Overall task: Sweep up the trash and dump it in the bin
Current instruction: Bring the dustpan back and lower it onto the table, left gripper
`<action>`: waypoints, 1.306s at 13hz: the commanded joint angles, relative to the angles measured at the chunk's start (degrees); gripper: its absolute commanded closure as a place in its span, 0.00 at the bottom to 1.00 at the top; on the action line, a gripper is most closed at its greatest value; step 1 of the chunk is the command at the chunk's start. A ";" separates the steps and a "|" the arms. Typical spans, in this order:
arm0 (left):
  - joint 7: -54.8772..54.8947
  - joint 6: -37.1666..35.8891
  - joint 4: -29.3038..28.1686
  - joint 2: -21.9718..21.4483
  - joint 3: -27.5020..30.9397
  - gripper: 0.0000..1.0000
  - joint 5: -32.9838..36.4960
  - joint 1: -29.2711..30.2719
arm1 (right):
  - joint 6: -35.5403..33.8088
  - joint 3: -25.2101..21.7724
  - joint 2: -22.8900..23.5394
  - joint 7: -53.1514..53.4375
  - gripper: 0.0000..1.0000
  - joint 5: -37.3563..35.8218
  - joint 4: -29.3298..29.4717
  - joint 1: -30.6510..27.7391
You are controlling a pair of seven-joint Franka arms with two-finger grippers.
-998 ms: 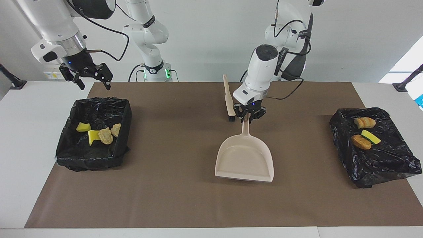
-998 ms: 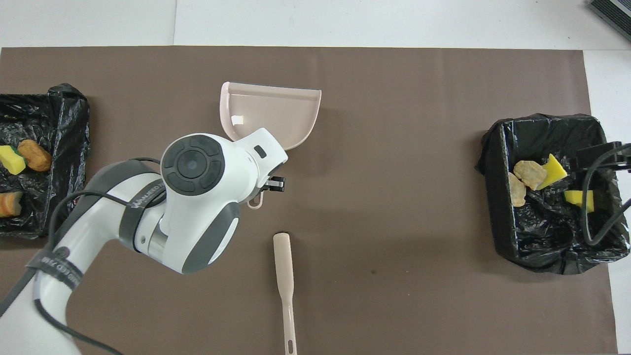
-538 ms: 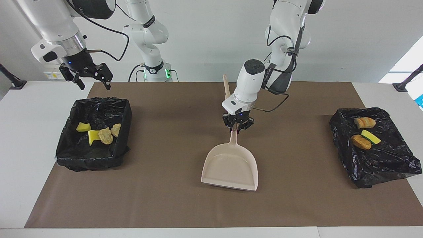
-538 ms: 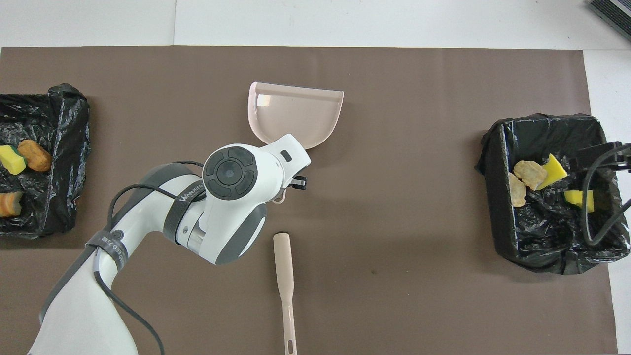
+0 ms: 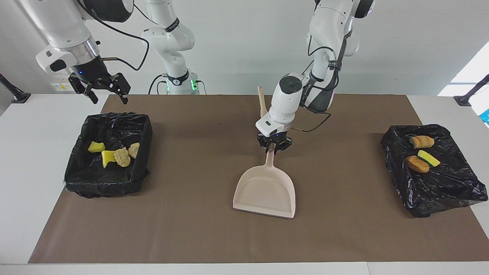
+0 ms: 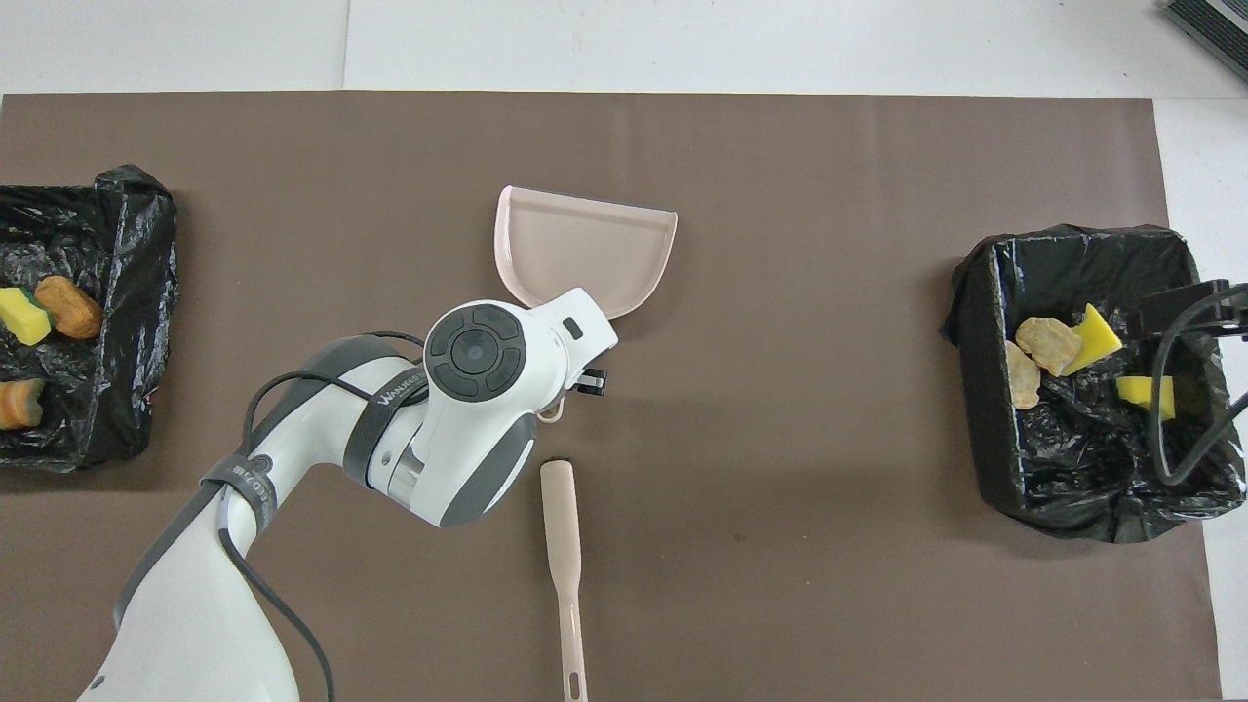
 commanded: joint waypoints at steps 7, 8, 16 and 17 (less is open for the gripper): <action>-4.31 -0.28 0.16 -0.68 1.05 0.00 -0.70 -0.72 | -0.51 0.44 -0.62 1.08 0.00 1.00 -0.54 -0.42; -4.31 -0.28 0.16 -1.12 1.05 0.00 -0.70 -0.54 | -0.51 0.44 -0.62 1.08 0.00 1.00 -0.54 -0.50; -1.16 -10.54 1.47 -11.48 1.75 0.00 -0.70 9.72 | -0.51 0.44 -0.62 1.08 0.00 1.00 -0.54 -0.42; 1.29 -12.82 1.47 -13.24 1.75 0.00 -0.70 12.70 | -0.51 0.44 -0.62 1.08 0.00 1.00 -0.54 -0.42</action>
